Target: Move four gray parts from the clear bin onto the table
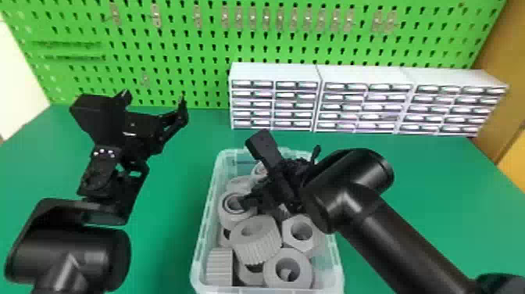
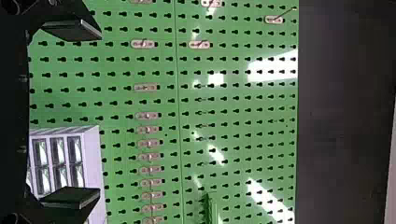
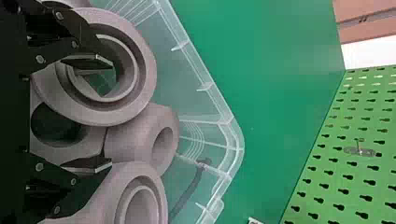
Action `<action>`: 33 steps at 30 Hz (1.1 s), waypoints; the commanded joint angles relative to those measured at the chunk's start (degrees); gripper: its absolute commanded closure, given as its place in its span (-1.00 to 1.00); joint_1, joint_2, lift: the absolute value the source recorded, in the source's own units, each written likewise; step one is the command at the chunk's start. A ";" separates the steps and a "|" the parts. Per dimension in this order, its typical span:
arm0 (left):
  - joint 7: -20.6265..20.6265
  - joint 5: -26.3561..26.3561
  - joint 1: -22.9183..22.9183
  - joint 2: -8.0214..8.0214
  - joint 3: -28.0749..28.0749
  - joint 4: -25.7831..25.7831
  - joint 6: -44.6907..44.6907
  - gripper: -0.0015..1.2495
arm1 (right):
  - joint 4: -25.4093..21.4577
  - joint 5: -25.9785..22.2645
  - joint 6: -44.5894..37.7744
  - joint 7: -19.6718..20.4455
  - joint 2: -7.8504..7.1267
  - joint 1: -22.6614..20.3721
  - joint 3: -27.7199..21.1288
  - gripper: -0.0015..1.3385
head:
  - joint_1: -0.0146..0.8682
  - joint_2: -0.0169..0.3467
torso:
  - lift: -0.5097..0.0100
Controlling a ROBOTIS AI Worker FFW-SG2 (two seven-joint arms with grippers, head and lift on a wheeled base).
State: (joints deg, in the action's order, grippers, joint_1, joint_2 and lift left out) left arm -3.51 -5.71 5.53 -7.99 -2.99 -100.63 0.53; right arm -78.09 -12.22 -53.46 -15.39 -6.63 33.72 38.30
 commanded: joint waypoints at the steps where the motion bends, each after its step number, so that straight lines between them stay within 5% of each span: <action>1: 0.00 0.00 0.00 -0.01 0.00 0.00 0.00 -0.82 | 1.71 0.00 2.22 -0.26 0.12 0.21 0.37 -0.23 | 0.57 -0.72 | 0.77; 33: 0.00 0.00 0.27 -0.01 -0.17 0.09 0.00 -0.82 | 8.39 -0.35 10.48 -0.43 0.65 1.18 3.62 -0.23 | 0.57 -0.72 | 0.77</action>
State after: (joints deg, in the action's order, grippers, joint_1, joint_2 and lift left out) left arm -3.51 -5.71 5.80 -8.00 -3.15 -100.55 0.53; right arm -69.79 -12.37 -43.20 -15.82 -5.90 34.90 41.53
